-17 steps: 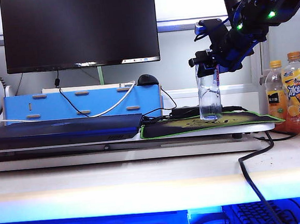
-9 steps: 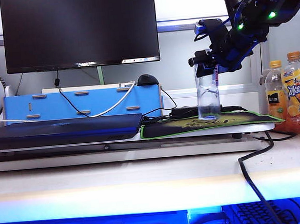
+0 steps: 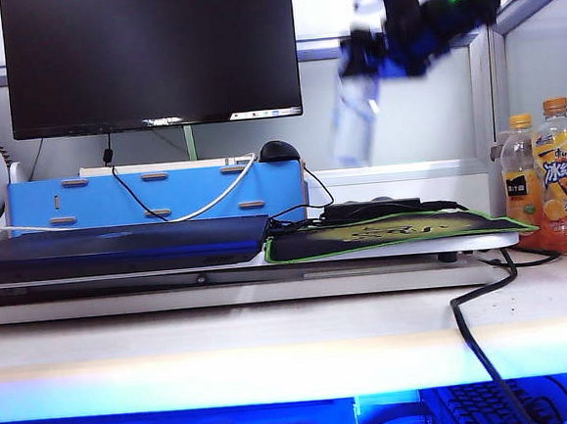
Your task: Pick up the mineral water bottle and place it on the laptop.
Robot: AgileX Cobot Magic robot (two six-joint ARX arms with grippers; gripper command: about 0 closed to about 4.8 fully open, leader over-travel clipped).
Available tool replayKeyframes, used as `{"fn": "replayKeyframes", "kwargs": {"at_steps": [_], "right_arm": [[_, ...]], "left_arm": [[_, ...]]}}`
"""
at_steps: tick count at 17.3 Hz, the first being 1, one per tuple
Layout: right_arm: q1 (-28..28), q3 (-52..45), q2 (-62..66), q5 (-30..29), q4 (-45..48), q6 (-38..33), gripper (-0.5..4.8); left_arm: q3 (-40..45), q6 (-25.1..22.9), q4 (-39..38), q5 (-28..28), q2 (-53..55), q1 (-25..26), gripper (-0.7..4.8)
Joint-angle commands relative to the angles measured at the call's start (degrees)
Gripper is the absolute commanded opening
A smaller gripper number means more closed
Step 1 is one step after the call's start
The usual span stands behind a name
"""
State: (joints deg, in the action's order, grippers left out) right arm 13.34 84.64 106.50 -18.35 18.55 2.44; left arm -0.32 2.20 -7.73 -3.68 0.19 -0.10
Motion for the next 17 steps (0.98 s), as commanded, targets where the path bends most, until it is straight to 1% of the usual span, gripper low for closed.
{"fn": "replayKeyframes", "kwargs": {"at_steps": [1,6,11,13,15,16,17], "right_arm": [[2.62,4.81,-1.2,-6.25,-0.15,-1.11,1.98],[8.28,7.67,-1.14,-9.84,-0.39,-1.09,1.98],[11.78,7.72,-0.9,-9.62,0.37,-0.98,2.03],[13.2,7.76,-0.7,-8.33,0.7,-0.9,2.12],[14.64,9.62,1.25,-8.31,0.5,-0.96,2.12],[16.37,11.28,3.1,-7.26,0.42,-0.94,2.12],[16.55,11.65,3.52,-7.15,0.28,-0.92,2.12]], "left_arm": [[-0.09,-0.04,0.48,-0.2,-0.13,0.02,-0.02],[-0.09,-0.04,0.48,-0.17,-0.13,0.02,-0.02],[-0.09,-0.04,0.48,-0.2,-0.13,0.02,-0.02],[-0.09,-0.04,0.48,-0.17,-0.13,0.02,-0.02],[-0.09,-0.04,0.5,-0.17,-0.13,0.02,-0.02],[-0.09,-0.04,0.48,-0.15,-0.13,0.02,-0.02],[-0.09,-0.04,0.5,-0.17,-0.13,0.02,-0.02]]}}
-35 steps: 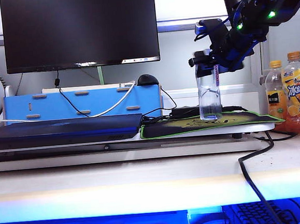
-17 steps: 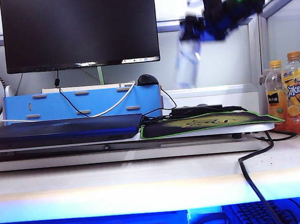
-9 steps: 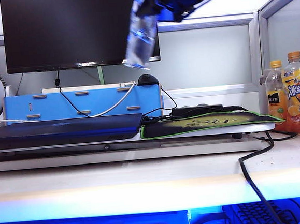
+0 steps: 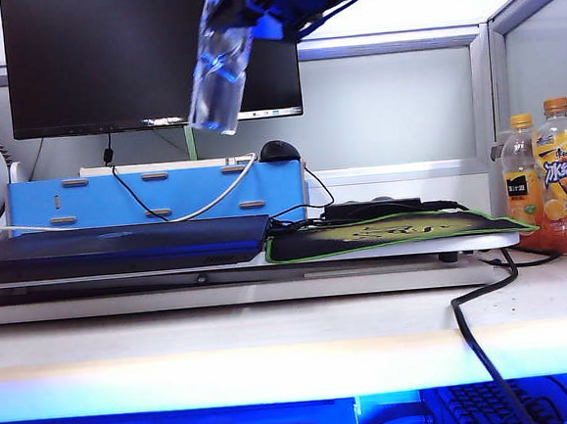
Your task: Pick up the mineral water bottle and place it on the laptop.
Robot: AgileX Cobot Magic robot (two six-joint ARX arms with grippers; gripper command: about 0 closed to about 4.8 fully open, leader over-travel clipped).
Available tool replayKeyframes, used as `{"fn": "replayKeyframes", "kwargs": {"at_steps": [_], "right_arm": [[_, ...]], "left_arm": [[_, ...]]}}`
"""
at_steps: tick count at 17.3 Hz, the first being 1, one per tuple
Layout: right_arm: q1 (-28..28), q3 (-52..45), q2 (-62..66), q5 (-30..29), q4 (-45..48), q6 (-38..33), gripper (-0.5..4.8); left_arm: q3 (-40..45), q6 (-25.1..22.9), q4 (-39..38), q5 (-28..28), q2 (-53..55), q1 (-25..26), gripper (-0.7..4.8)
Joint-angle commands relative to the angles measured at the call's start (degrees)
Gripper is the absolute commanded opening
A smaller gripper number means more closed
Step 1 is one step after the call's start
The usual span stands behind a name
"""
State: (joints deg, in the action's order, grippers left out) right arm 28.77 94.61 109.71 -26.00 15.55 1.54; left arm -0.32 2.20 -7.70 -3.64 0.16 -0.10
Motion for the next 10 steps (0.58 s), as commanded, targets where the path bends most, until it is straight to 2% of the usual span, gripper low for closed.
{"fn": "replayKeyframes", "kwargs": {"at_steps": [1,10], "right_arm": [[2.12,2.56,1.62,0.63,2.93,-0.02,2.12],[6.27,5.14,10.1,3.43,-0.07,0.26,2.11]], "left_arm": [[-0.09,-0.04,0.44,-0.22,-0.11,0.0,-0.02],[-0.09,-0.04,0.46,-0.24,-0.11,0.02,-0.02]]}}
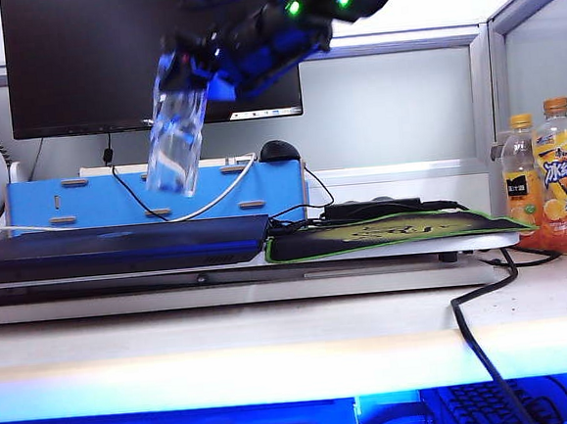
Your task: Pick up the mineral water bottle and place it on the laptop.
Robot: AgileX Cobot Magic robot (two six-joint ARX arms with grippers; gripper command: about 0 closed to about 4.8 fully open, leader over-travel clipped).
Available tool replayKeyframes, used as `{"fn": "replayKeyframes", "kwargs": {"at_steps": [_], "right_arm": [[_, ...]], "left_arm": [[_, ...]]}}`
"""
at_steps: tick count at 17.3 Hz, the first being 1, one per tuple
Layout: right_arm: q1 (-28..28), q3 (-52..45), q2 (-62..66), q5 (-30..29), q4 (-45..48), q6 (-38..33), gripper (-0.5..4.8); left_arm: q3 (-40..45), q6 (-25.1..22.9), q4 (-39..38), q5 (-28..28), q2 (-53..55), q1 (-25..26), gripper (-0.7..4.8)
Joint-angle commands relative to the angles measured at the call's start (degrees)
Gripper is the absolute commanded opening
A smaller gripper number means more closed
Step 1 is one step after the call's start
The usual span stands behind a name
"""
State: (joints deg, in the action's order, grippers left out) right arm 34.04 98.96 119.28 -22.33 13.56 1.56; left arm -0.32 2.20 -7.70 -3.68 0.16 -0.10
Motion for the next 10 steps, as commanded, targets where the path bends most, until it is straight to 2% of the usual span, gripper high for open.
{"fn": "replayKeyframes", "kwargs": {"at_steps": [1,10], "right_arm": [[1.11,0.79,0.72,-0.26,1.66,0.35,2.11],[2.47,0.79,2.14,0.39,-3.13,3.37,2.11]], "left_arm": [[-0.09,-0.04,0.46,-0.2,-0.11,0.02,-0.02],[-0.09,-0.04,0.46,-0.2,-0.11,0.02,-0.02]]}}
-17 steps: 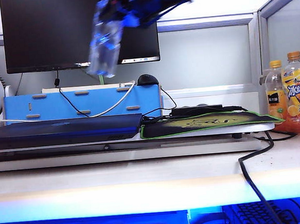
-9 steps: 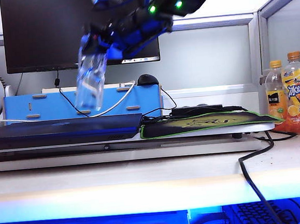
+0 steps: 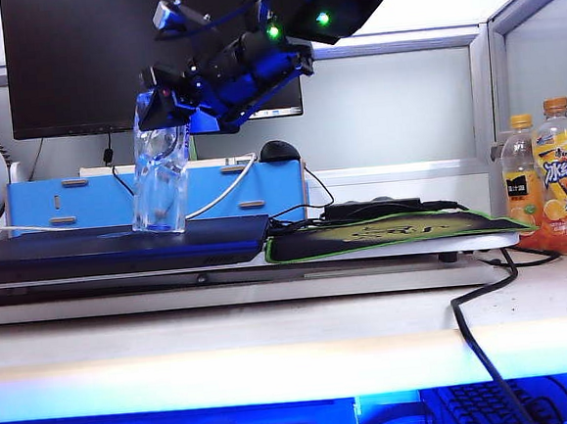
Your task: Pick up the mineral water bottle and place it on the laptop.
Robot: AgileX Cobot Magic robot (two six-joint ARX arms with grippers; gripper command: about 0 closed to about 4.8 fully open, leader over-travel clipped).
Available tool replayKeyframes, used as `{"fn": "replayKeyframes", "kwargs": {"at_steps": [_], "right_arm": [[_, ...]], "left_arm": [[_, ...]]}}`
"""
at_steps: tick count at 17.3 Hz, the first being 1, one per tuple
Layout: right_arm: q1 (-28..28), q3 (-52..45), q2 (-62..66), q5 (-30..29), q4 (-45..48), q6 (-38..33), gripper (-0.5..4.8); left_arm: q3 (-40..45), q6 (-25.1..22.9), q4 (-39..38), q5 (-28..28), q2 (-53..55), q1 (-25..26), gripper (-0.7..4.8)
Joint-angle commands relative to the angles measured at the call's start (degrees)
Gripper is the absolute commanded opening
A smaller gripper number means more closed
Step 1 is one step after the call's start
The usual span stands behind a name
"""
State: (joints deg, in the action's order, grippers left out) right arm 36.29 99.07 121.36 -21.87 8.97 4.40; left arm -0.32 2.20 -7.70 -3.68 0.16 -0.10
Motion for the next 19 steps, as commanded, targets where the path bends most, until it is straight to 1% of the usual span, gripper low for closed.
{"fn": "replayKeyframes", "kwargs": {"at_steps": [1,3,4,5,6,7,15,19], "right_arm": [[0.22,0.68,0.2,-0.09,1.38,0.52,2.11],[0.22,0.68,0.2,-0.11,1.11,0.52,2.12],[0.22,0.68,0.2,-0.11,1.14,0.52,2.24],[0.28,0.68,0.2,-0.11,1.16,0.52,3.23],[0.35,0.68,0.17,-0.13,1.16,0.52,4.49],[0.48,0.68,0.17,-0.13,1.18,0.52,4.76],[0.9,0.68,-0.59,-0.07,3.45,0.57,4.79],[0.37,0.68,-4.81,1.53,3.3,0.79,4.79]], "left_arm": [[-0.09,-0.04,0.46,-0.2,-0.11,0.02,-0.02],[-0.09,-0.04,0.46,-0.2,-0.11,0.02,-0.02],[-0.09,-0.04,0.46,-0.2,-0.11,0.02,-0.02],[-0.09,-0.04,0.46,-0.2,-0.11,0.02,-0.02],[-0.09,-0.04,0.46,-0.2,-0.11,0.02,-0.02],[-0.09,-0.04,0.46,-0.17,-0.11,0.02,-0.02],[-0.09,-0.04,0.46,-0.2,-0.11,0.02,-0.02],[-0.09,-0.04,0.46,-0.2,-0.11,0.02,-0.02]]}}
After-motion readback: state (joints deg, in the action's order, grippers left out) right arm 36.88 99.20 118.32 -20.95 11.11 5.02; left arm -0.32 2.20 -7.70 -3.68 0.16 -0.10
